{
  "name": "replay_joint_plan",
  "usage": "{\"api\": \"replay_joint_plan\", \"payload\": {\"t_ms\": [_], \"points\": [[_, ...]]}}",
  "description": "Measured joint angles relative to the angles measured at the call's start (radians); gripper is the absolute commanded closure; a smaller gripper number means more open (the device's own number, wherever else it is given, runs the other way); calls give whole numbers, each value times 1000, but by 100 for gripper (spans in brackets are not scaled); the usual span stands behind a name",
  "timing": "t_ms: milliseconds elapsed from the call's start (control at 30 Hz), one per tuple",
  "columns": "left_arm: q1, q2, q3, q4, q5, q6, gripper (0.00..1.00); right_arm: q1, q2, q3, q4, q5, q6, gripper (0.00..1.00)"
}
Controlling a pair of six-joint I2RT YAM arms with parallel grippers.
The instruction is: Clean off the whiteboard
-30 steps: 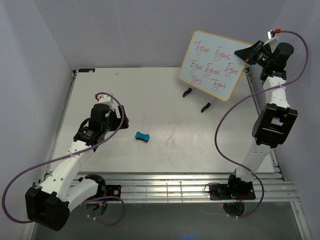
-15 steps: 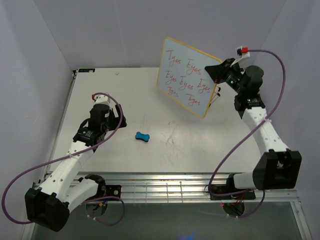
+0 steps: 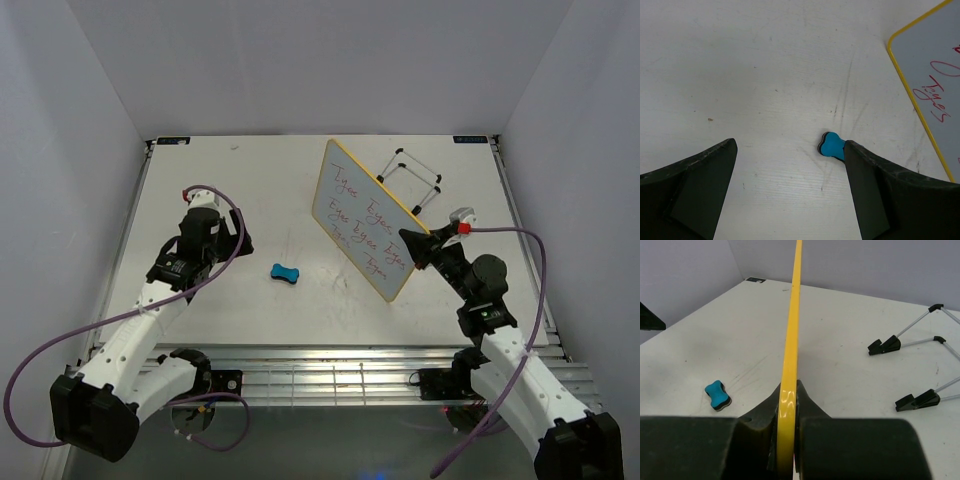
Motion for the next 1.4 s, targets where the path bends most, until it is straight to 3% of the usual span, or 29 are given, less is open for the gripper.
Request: {"api": "replay_joint_plan", "payload": {"t_ms": [200,400,533,700,900,1167,1400], "points": [[0,94,76,-65,23,-87,2,9,-143,-41,-76,3,-78,92],[-2,226,58,-64,161,-207,2,11,-161,-21,-149,0,-98,92],[-29,280,32,-76,196,-236,2,11,-142,65,-309,9,-96,92],[-97,316,47,-103,145,-248,2,11,-67,205,-532,16,-91,92],[-191,420,108,-160,34,-326,2,11,-63,275,-679,11,-110,92],[-194,439,185,-200,-26,-531,7,47,-69,335,-806,35,-151,92],[-194,578,264,-248,22,-733,4,66,-88,352,-857,72,-153,92]]}}
